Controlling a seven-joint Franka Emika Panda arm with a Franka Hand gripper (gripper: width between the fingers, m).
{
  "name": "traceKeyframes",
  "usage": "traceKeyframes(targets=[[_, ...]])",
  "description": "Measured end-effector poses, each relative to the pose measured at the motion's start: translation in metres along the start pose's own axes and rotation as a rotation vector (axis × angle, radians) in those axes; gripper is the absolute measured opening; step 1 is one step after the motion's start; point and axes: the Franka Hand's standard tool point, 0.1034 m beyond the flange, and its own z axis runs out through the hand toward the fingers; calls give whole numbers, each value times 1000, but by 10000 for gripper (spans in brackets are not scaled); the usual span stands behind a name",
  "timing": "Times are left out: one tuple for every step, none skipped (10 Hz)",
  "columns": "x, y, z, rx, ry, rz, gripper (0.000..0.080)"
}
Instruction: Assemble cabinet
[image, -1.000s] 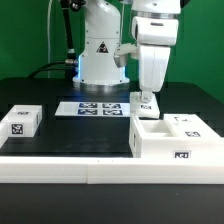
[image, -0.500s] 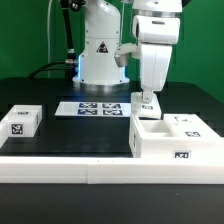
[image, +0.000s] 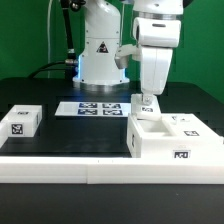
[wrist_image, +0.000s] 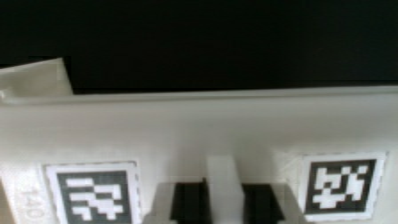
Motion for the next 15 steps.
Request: traceKeyframes(targets=[[0, 0, 0, -1, 1, 0, 70], [0, 0, 0, -2, 0, -2, 70], [-1, 1, 1, -4, 1, -18, 70], [-1, 3, 2, -21, 9, -52, 70], [-1, 3, 2, -22, 10, -43, 70], [-1, 3, 2, -22, 10, -43, 70], [-1, 3, 2, -22, 10, -43, 70], [-2, 4, 2, -22, 10, -60, 70], [-3, 11, 1, -28, 12, -95, 70], [-2, 18, 0, -36, 15, -114, 70], [0, 24, 0, -41, 17, -117, 70], [2, 30, 0, -42, 19, -117, 70], [4, 42, 0, -48, 23, -121, 70], [7, 56, -1, -62, 28, -134, 70], [7, 63, -2, -70, 31, -130, 70]])
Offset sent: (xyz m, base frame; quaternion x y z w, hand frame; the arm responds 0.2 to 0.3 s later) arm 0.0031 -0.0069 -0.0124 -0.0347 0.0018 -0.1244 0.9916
